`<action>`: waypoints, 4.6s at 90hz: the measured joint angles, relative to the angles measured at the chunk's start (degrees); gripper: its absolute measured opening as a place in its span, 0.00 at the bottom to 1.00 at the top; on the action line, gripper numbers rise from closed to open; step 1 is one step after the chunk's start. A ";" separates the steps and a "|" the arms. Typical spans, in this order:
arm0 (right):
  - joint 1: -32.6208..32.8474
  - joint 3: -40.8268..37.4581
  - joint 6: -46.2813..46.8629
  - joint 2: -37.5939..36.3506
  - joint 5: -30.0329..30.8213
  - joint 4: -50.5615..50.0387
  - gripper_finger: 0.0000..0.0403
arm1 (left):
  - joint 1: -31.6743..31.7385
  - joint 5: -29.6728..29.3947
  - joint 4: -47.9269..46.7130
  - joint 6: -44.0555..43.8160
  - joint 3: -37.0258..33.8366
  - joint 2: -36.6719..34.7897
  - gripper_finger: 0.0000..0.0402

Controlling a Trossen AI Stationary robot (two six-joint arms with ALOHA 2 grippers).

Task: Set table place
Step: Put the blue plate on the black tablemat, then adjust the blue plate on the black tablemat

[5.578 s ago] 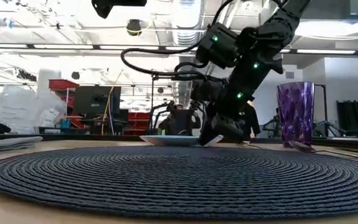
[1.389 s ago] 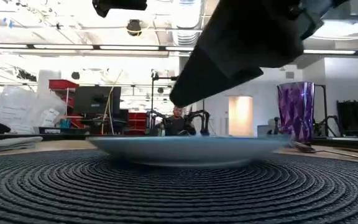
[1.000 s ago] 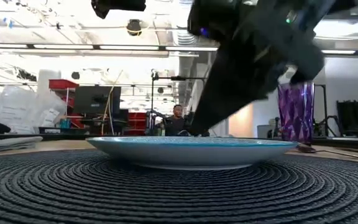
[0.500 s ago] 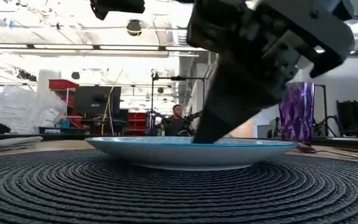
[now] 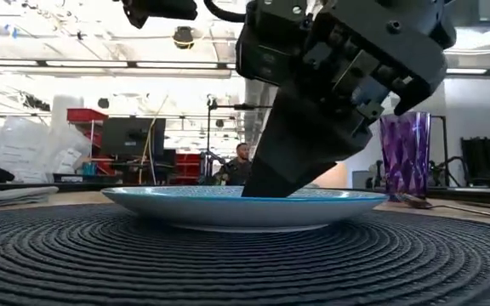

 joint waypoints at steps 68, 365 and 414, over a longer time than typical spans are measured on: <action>-10.11 -2.43 -1.03 -0.28 1.00 -2.32 0.00 | -0.32 0.04 -1.54 -2.59 0.00 0.00 0.15; 4.32 -2.73 -0.43 -27.39 28.13 -16.58 0.07 | 3.41 -11.17 11.14 28.61 -0.42 35.50 0.00; 4.96 -2.73 -1.05 -27.39 29.29 -15.73 0.22 | 3.56 -2.25 9.90 29.69 -0.33 35.41 0.09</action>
